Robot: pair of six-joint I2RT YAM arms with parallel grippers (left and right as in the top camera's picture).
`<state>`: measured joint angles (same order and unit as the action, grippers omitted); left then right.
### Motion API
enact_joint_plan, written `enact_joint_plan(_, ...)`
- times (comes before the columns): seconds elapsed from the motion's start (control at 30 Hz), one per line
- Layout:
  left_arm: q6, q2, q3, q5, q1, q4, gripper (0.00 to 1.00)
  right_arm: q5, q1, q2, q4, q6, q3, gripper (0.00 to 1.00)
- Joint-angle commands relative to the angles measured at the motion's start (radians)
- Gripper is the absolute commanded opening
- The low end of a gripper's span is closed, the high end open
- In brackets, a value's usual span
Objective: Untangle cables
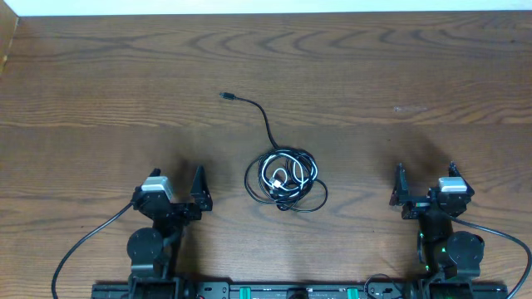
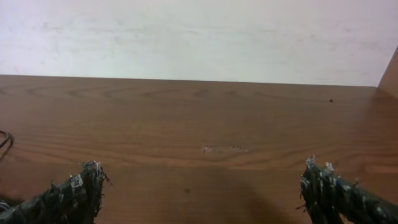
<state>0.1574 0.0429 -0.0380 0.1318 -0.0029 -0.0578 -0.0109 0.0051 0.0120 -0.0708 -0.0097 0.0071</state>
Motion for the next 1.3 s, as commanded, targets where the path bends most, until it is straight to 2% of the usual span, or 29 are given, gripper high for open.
enact_joint_plan(0.0, -0.004, 0.041, -0.036, 0.017, -0.003, -0.033, 0.98, 0.008, 0.01, 0.0, -0.005, 0.013, -0.002, 0.99)
enact_joint_plan(0.37, -0.034, 0.31, -0.277, 0.017, -0.003, -0.094, 0.99, 0.008, 0.01, 0.0, -0.005, 0.013, -0.002, 0.99)
enact_joint_plan(0.5, -0.107, 0.431, -0.37, 0.043, -0.003, -0.129, 0.98, 0.008, 0.01, 0.0, -0.005, 0.013, -0.002, 0.99)
enact_joint_plan(0.67, -0.117, 0.585, -0.493, 0.044, -0.003, -0.2, 0.98, 0.008, 0.01, 0.0, -0.005, 0.013, -0.002, 0.99)
enact_joint_plan(0.83, -0.178, 0.715, -0.625, 0.105, -0.003, -0.288, 0.99, 0.008, 0.01, 0.0, -0.005, 0.013, -0.002, 0.99)
enact_joint_plan(1.07, -0.236, 0.868, -0.813, 0.112, -0.025, -0.448, 0.98, 0.008, 0.01, 0.0, -0.005, 0.013, -0.002, 0.99)
enact_joint_plan(1.27, -0.258, 1.001, -0.971, 0.093, -0.162, -0.625, 0.98, 0.008, 0.01, 0.0, -0.005, 0.013, -0.002, 0.99)
